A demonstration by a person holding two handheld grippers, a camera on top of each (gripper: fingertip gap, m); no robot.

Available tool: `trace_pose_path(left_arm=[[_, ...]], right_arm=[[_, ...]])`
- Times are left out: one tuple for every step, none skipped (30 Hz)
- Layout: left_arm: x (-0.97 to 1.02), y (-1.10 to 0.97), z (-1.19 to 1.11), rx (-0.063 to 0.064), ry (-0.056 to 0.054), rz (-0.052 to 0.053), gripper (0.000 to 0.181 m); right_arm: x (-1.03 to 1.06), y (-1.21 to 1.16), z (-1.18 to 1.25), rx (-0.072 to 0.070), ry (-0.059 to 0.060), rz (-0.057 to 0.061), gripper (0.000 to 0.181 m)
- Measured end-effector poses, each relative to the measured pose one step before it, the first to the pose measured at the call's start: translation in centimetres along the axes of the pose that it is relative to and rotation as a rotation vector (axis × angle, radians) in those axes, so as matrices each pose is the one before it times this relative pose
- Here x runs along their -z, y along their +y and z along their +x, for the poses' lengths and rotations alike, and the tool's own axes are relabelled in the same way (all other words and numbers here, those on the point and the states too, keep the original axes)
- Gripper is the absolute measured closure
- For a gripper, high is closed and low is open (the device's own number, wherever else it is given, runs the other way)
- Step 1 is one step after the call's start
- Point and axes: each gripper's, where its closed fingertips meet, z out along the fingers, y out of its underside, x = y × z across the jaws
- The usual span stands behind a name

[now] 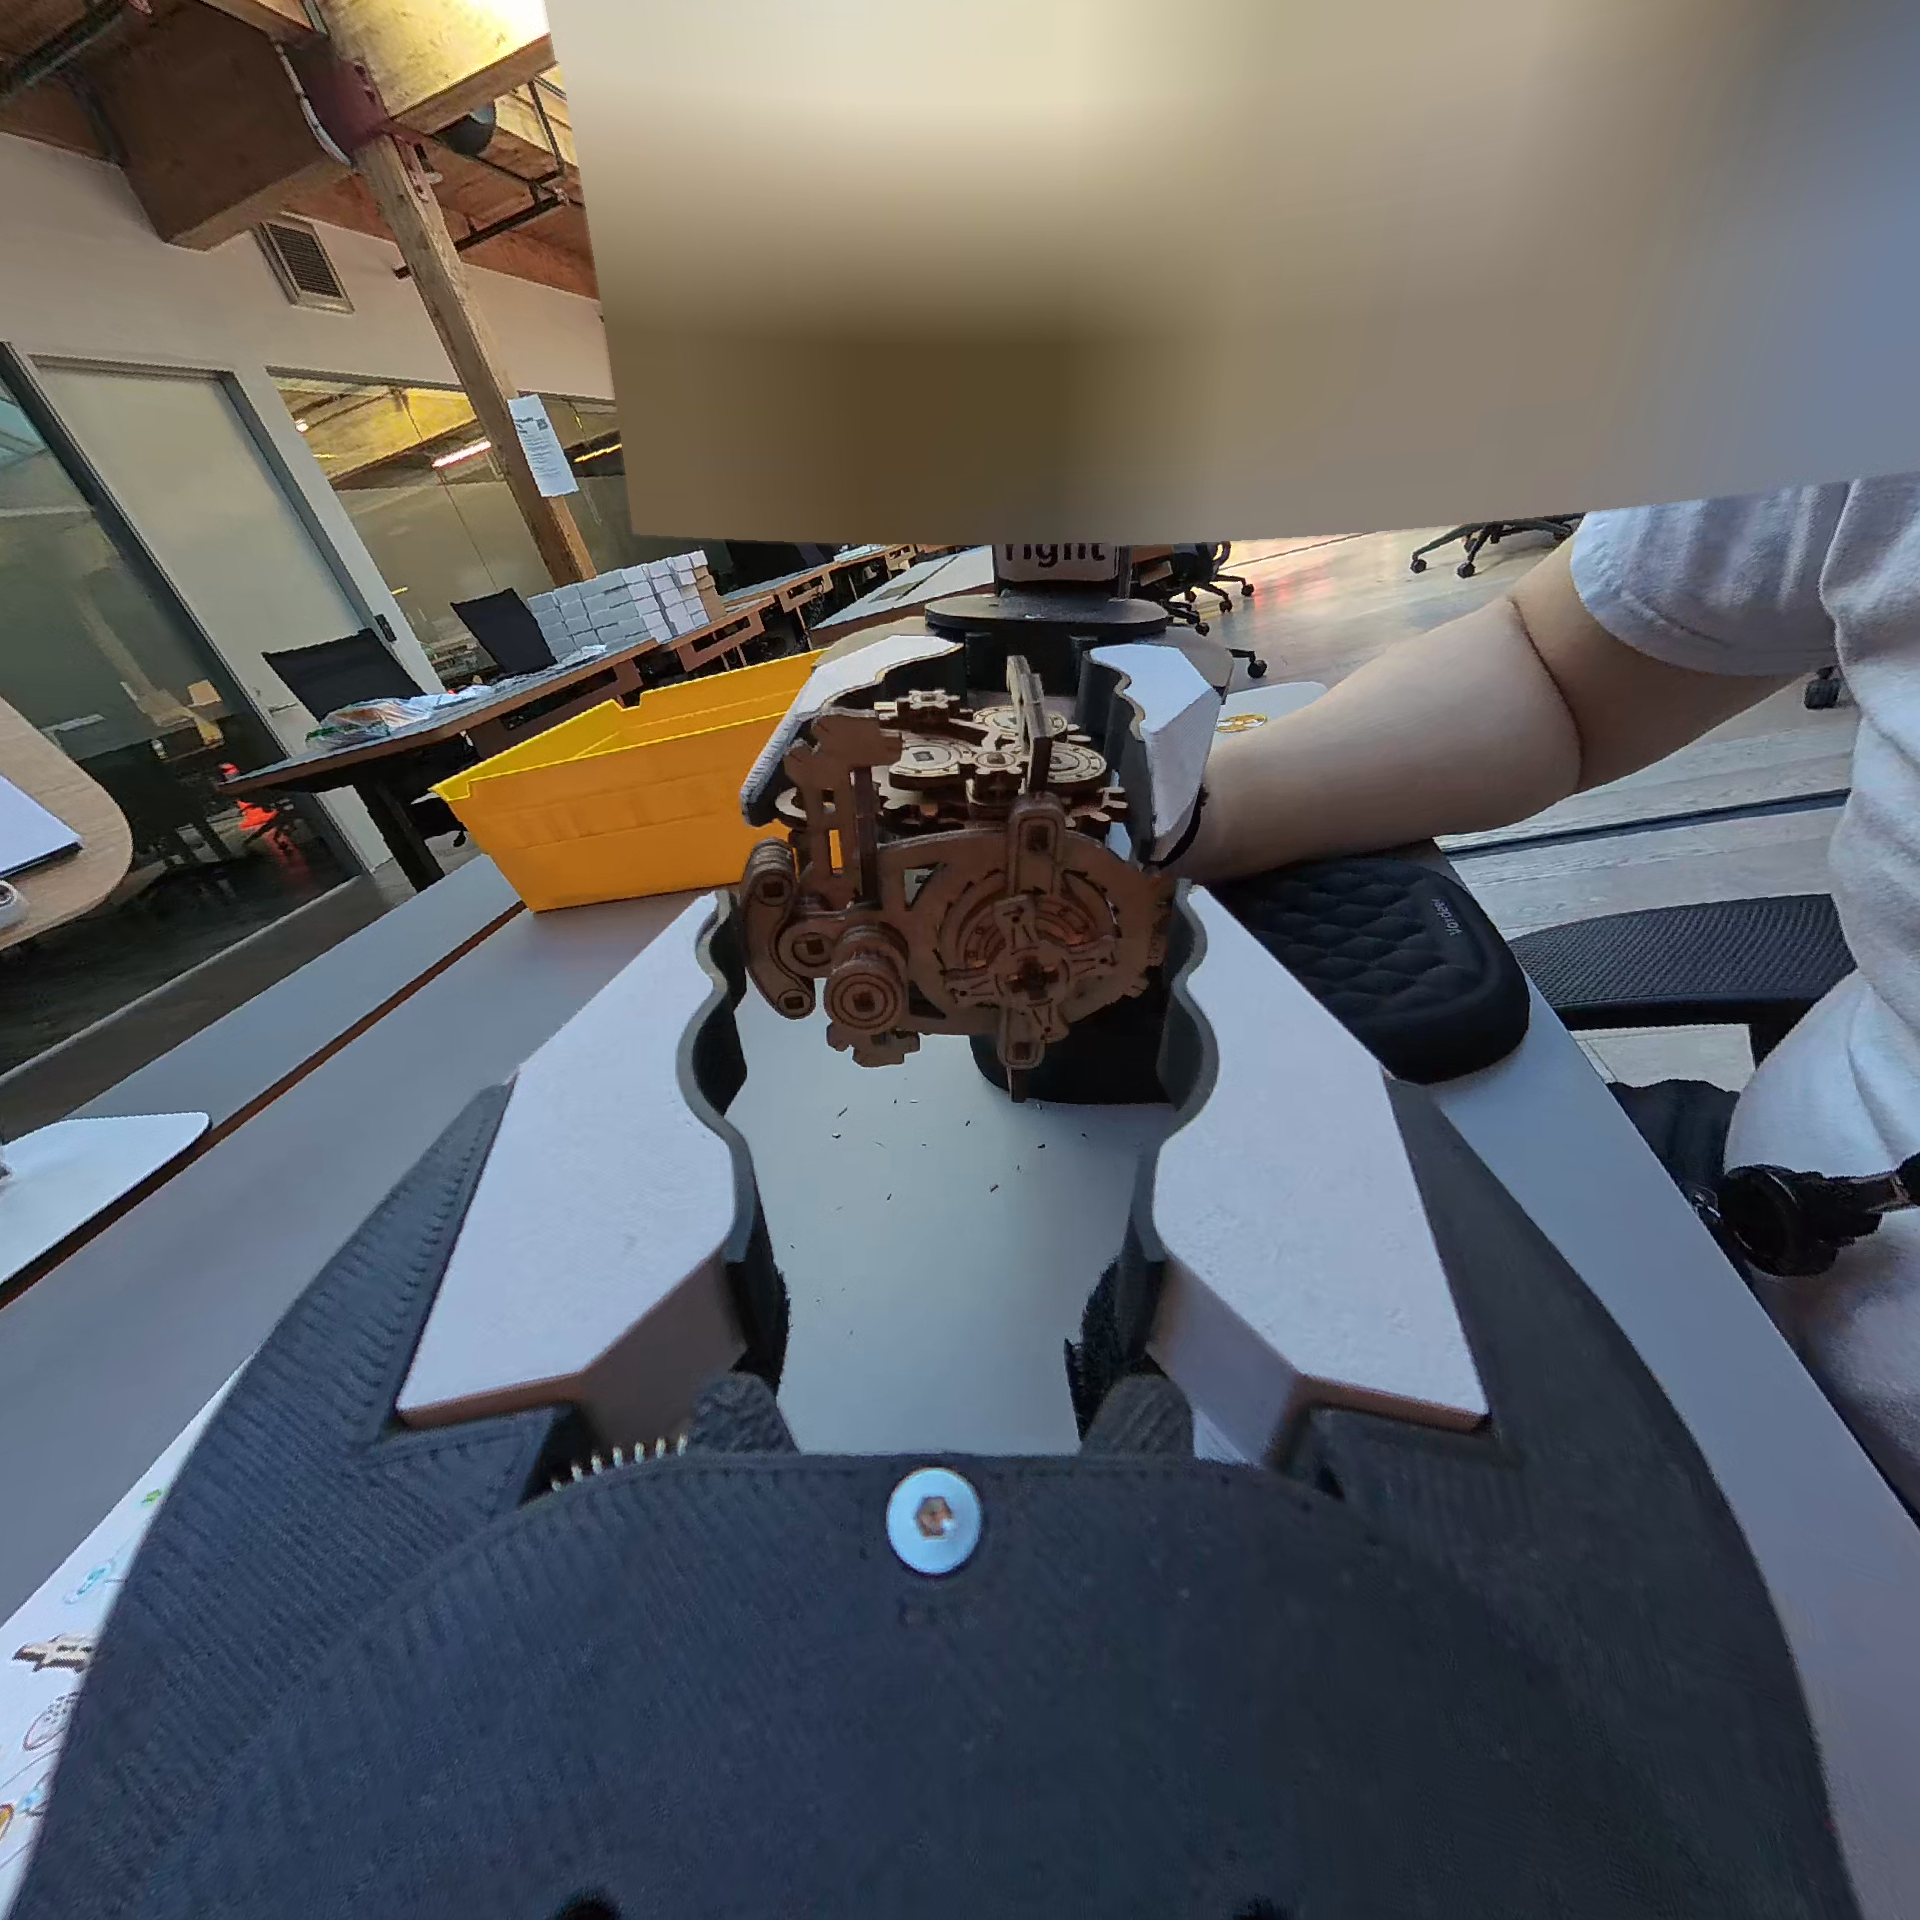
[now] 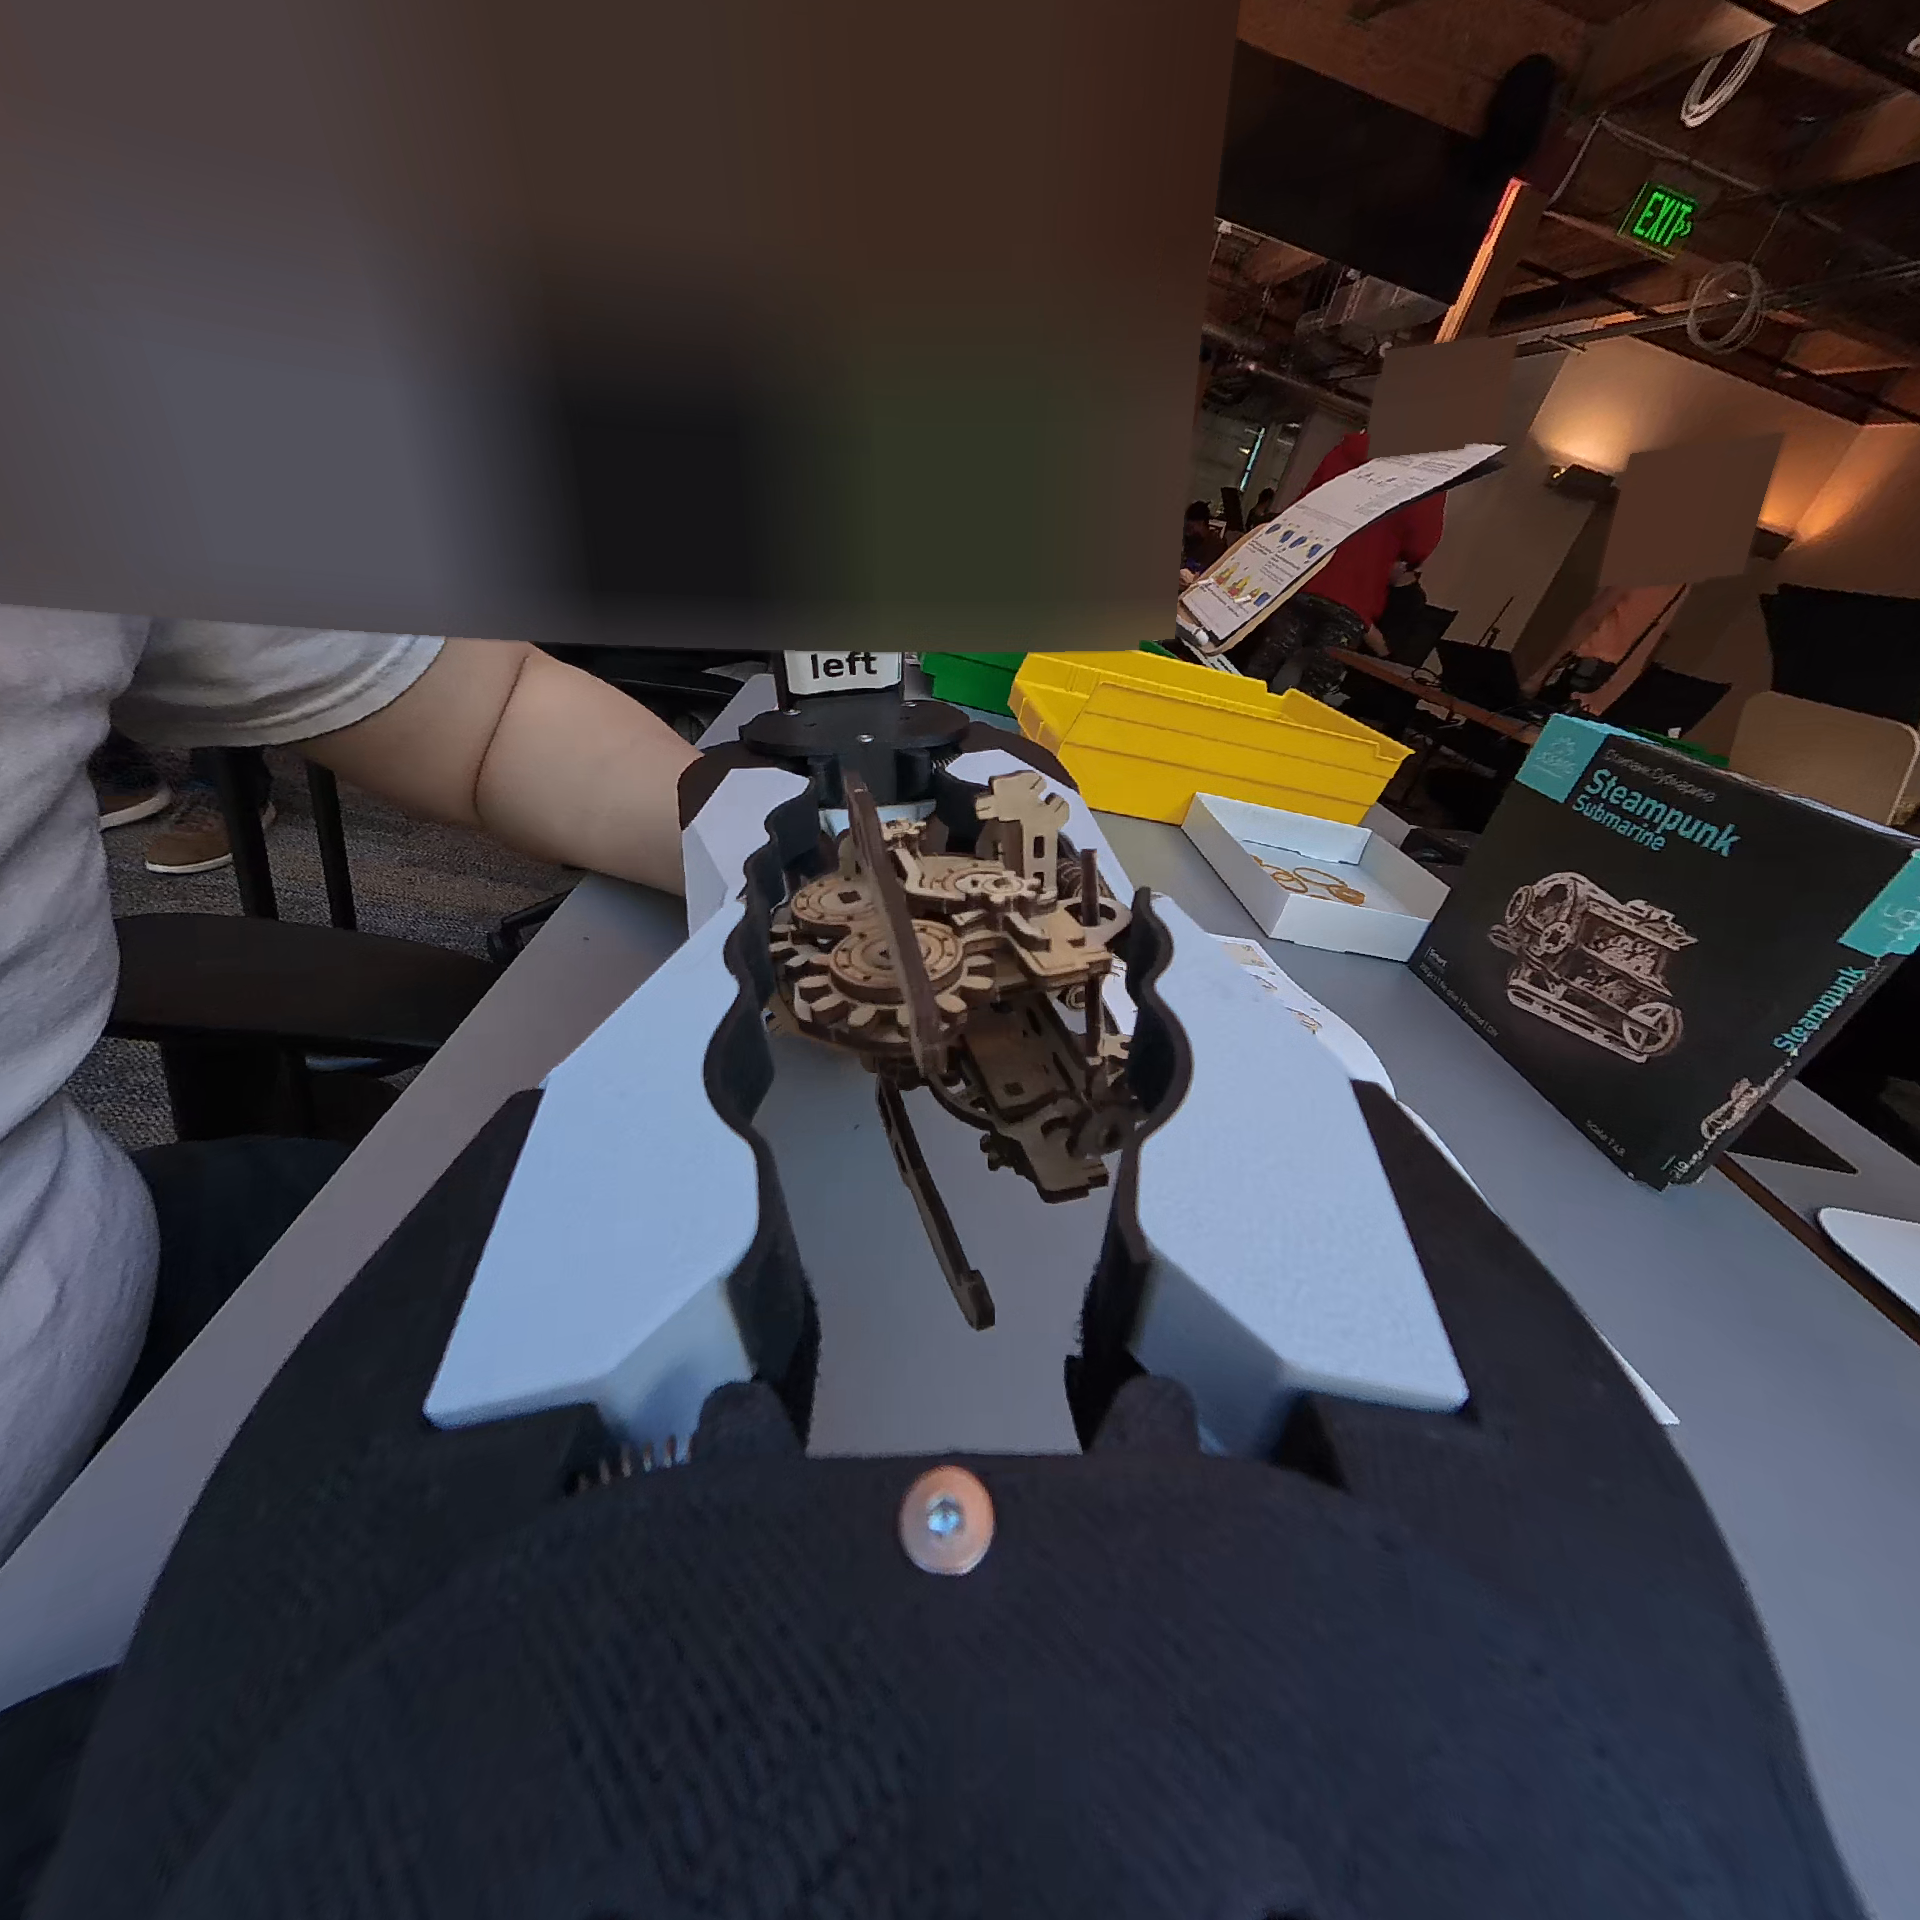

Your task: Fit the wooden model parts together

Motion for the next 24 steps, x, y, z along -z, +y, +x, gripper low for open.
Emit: trace_pose_path(left_arm=[[0.007,0.057,0.001,0.0010,0.0014,-0.0035,0.101],[-0.002,0.083,-0.029,0.0001,0.0008,-0.0057,0.101],[0.008,0.117,-0.018,-0.0036,0.0001,-0.0069,0.101],[0.015,0.153,-0.037,-0.0035,-0.0004,-0.0070,0.101],[0.020,0.169,-0.041,-0.0013,-0.0005,-0.0071,0.101],[0.023,0.182,-0.058,-0.0003,-0.0008,-0.0069,0.101],[-0.002,0.231,-0.073,0.0007,-0.0007,-0.0077,0.101],[-0.018,0.245,-0.082,0.0010,-0.0012,-0.0086,0.101],[-0.017,0.178,-0.061,0.0013,-0.0007,-0.0041,0.101],[-0.011,0.074,-0.048,0.0021,-0.0009,0.0015,0.101],[0.006,0.006,-0.021,0.0037,0.0009,0.0036,0.101],[0.014,-0.010,0.029,0.0022,0.0019,0.0032,0.101],[0.011,-0.011,0.000,-0.0015,-0.0012,0.0010,0.101],[0.019,-0.035,-0.008,-0.0055,-0.0037,0.0009,0.101],[0.035,-0.074,0.016,-0.0089,-0.0018,0.0025,0.101],[0.044,-0.081,0.053,-0.0108,-0.0010,0.0028,0.101],[0.037,-0.076,0.044,-0.0117,-0.0029,0.0019,0.101],[0.030,-0.147,0.065,-0.0124,-0.0025,0.0056,0.101],[0.016,-0.139,0.106,-0.0127,-0.0006,0.0052,0.101],[0.017,-0.076,0.109,-0.0138,-0.0006,0.0010,0.101],[0.011,-0.071,0.097,-0.0164,-0.0018,-0.0001,0.101],[0.025,-0.122,0.099,-0.0162,-0.0020,0.0015,0.101],[0.024,-0.143,0.096,-0.0125,-0.0006,0.0026,0.101],[0.031,-0.194,0.099,-0.0102,-0.0002,0.0041,0.101]], right_arm=[[0.009,0.065,0.008,0.0005,0.0008,-0.0025,0.113],[0.004,0.074,0.037,-0.0038,0.0014,-0.0029,0.113],[-0.010,0.122,0.017,-0.0065,-0.0024,-0.0032,0.113],[-0.001,0.200,0.032,-0.0055,-0.0037,-0.0070,0.114],[0.009,0.222,0.057,-0.0020,-0.0004,-0.0072,0.113],[-0.018,0.240,0.057,-0.0039,0.0003,-0.0062,0.114],[-0.021,0.183,0.068,-0.0089,-0.0005,-0.0042,0.114],[-0.025,0.209,0.097,-0.0065,0.0030,-0.0067,0.114],[-0.019,0.176,0.071,-0.0019,0.0027,-0.0068,0.114],[-0.017,0.093,0.048,0.0019,0.0035,-0.0047,0.114],[-0.007,0.041,0.037,0.0022,0.0043,-0.0035,0.114],[-0.013,-0.008,-0.023,0.0028,0.0023,-0.0014,0.114],[-0.010,0.011,-0.036,0.0056,0.0028,-0.0033,0.114],[0.009,0.083,0.021,0.0087,0.0063,-0.0074,0.114],[0.013,0.043,-0.020,0.0095,0.0047,-0.0065,0.114],[0.020,0.022,-0.063,0.0103,0.0017,-0.0059,0.114],[0.026,-0.003,-0.050,0.0109,0.0035,-0.0053,0.114],[0.035,-0.087,-0.058,0.0100,0.0049,-0.0020,0.114],[0.016,-0.167,-0.128,0.0123,0.0006,0.0023,0.114],[0.023,-0.130,-0.136,0.0151,0.0000,-0.0003,0.114],[0.022,-0.039,-0.118,0.0180,0.0005,-0.0044,0.114],[0.035,-0.057,-0.124,0.0186,-0.0004,-0.0034,0.114],[0.036,-0.101,-0.101,0.0145,-0.0005,-0.0006,0.114],[0.037,-0.154,-0.120,0.0097,-0.0010,0.0036,0.114]])
